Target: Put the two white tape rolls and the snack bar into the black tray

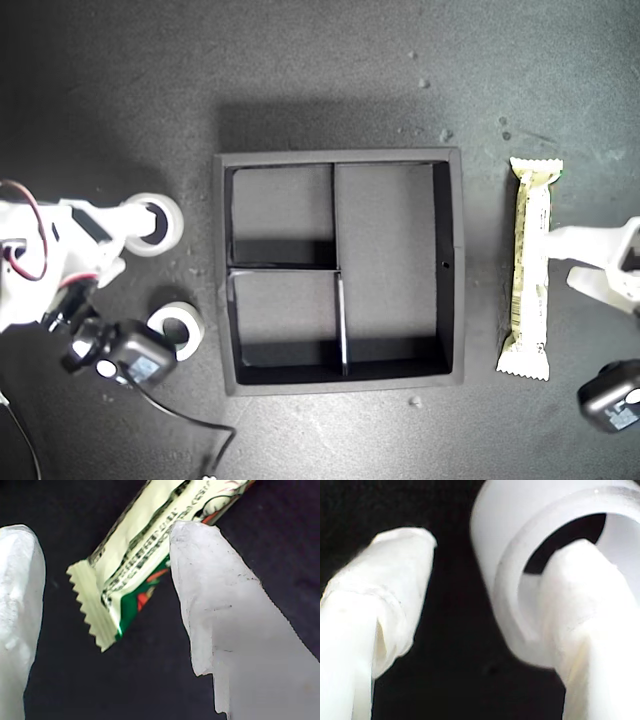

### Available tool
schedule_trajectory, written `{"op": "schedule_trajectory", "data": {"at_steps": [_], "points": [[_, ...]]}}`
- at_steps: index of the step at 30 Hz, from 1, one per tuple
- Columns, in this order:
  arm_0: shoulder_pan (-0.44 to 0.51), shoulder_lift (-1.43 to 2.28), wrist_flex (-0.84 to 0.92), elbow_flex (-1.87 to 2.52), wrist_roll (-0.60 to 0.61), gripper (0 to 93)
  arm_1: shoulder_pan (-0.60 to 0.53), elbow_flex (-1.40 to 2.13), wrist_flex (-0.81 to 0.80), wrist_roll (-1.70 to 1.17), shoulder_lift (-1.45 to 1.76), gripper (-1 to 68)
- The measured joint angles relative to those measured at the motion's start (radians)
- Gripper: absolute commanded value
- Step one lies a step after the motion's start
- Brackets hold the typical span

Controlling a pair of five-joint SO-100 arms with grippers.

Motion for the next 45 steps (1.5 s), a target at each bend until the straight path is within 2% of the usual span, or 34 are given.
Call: {"op": "schedule_trajectory", "data": {"at_steps": [6, 10, 16, 24, 33, 38, 45], "points": [[-0.063, -0.163, -0.064, -0.021, -0.023, 7.2, -0.049, 0.021, -0.005, 0.0, -0.037, 17.0], [-0.089, -0.227, -0.064, -0.067, -0.026, 0.6, -0.061, 0.081, -0.063, 0.0, -0.051, 18.1], [-0.106, -0.258, -0.044, -0.11, -0.014, 0.0, -0.057, 0.037, -0.095, 0.0, -0.276, 19.9], [-0.114, -0.063, 0.186, -0.179, 0.018, 0.0, -0.057, -0.043, -0.087, 0.0, -0.457, 16.7], [-0.107, 0.075, 0.414, -0.488, 0.1, 0.0, -0.029, -0.035, -0.12, 0.002, -0.46, 7.7], [-0.107, 0.014, 0.442, -0.604, 0.117, 0.0, -0.02, -0.147, 0.017, 0.002, -0.463, 6.0], [-0.104, -0.075, 0.44, -0.667, 0.138, 0.0, -0.02, -0.414, 0.307, 0.002, -0.463, 5.6]]}}
